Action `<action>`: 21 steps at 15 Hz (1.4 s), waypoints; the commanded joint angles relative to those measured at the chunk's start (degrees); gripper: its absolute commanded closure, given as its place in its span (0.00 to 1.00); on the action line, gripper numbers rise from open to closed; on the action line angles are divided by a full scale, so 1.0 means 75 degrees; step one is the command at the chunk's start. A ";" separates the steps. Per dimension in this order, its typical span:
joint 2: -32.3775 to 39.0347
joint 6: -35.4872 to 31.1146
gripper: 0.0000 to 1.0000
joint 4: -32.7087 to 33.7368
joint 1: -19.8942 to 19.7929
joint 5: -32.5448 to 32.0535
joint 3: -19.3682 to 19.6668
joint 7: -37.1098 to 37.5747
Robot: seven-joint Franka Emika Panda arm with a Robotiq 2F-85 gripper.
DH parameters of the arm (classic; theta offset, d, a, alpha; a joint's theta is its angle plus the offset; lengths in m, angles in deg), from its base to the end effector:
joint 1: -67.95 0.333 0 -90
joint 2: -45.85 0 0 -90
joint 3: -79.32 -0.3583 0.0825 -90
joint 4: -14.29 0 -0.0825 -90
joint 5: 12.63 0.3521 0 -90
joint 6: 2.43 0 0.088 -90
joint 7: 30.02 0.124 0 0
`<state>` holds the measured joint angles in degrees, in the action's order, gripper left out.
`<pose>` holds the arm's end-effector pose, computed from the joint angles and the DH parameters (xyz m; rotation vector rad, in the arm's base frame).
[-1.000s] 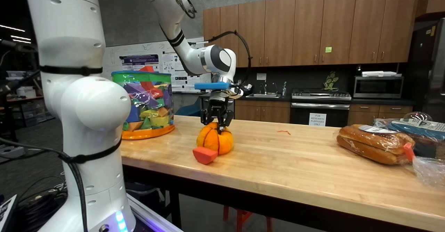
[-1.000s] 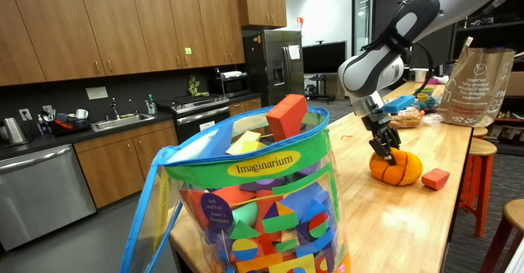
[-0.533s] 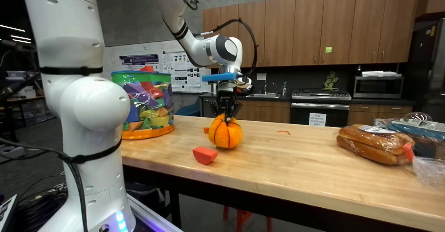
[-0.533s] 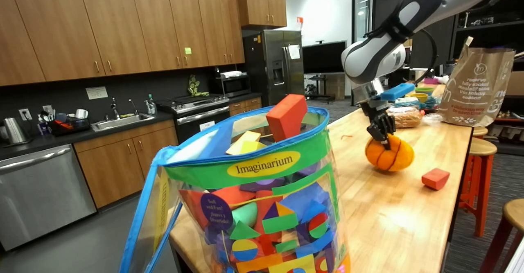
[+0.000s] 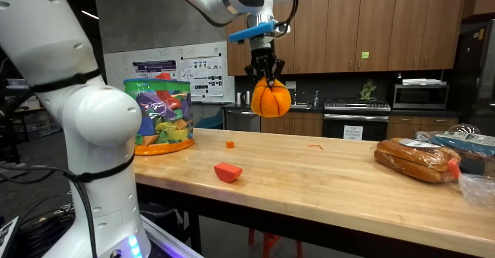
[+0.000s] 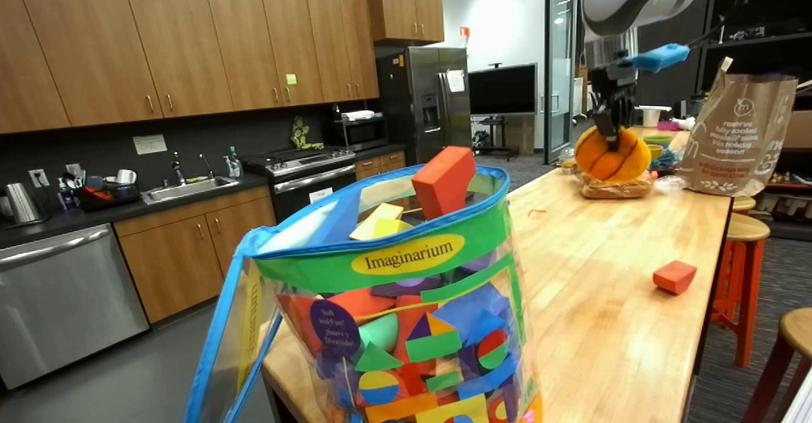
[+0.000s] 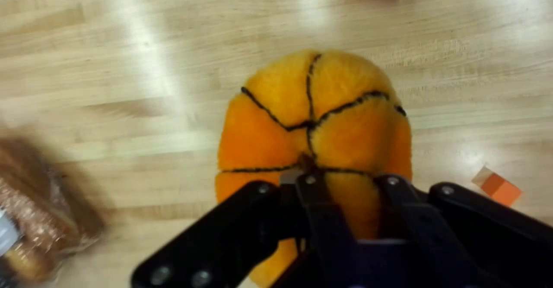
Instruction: Put the plush basketball in the clear bag on the left.
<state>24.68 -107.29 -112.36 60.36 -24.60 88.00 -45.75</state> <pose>0.3734 -0.1386 0.5566 3.0014 0.0843 -0.0789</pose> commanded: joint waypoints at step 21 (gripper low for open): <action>-0.1291 0.0182 0.95 0.2962 0.2931 -0.1461 -0.2971 -0.1947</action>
<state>14.07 -107.39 -91.28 78.57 -36.08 66.44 -55.57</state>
